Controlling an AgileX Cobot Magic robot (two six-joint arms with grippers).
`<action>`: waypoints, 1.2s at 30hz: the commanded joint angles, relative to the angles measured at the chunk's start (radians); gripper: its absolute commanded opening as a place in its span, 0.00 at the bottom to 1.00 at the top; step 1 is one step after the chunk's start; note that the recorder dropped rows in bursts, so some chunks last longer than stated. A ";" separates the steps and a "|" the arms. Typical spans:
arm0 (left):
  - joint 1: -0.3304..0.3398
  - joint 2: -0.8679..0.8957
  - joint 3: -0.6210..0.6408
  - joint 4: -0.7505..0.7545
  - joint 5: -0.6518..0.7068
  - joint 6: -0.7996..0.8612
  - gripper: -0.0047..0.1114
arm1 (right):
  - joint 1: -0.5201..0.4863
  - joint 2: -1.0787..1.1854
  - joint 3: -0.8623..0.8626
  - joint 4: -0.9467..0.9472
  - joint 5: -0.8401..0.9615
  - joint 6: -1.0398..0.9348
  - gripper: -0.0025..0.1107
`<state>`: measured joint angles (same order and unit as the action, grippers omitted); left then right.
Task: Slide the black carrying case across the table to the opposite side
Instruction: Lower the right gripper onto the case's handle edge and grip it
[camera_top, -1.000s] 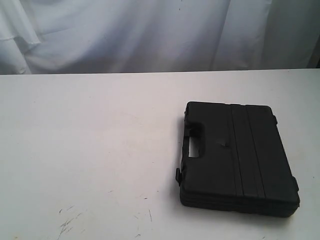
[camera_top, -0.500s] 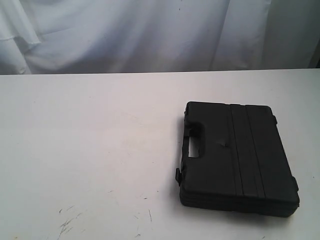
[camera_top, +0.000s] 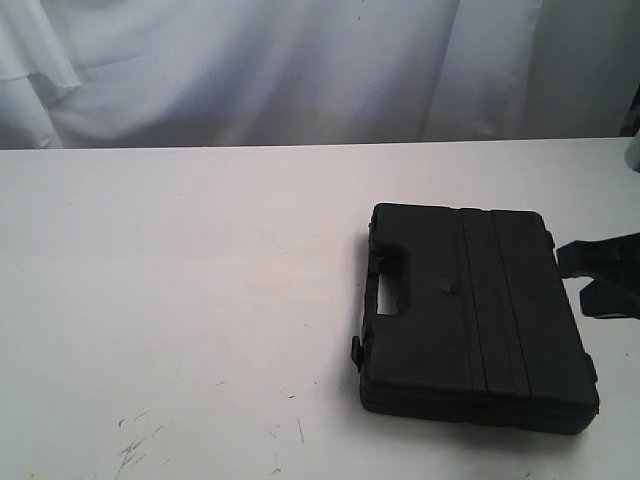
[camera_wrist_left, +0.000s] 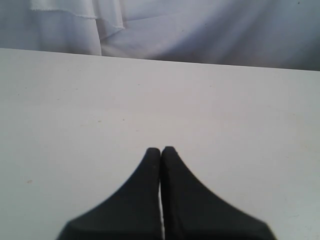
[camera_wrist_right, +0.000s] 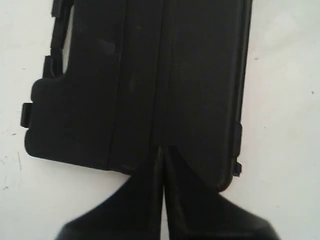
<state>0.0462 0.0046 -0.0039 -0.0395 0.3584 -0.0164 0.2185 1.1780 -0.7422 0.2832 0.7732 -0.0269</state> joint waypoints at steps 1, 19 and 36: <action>0.000 -0.005 0.004 0.000 -0.015 -0.004 0.04 | 0.003 0.025 -0.051 0.121 -0.019 -0.088 0.02; 0.000 -0.005 0.004 0.000 -0.015 -0.004 0.04 | 0.294 0.475 -0.519 -0.096 0.099 0.268 0.02; 0.000 -0.005 0.004 0.000 -0.015 -0.004 0.04 | 0.468 0.876 -0.779 -0.294 0.137 0.626 0.33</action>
<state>0.0462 0.0046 -0.0039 -0.0395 0.3584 -0.0164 0.6851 2.0409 -1.5071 0.0246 0.9148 0.5480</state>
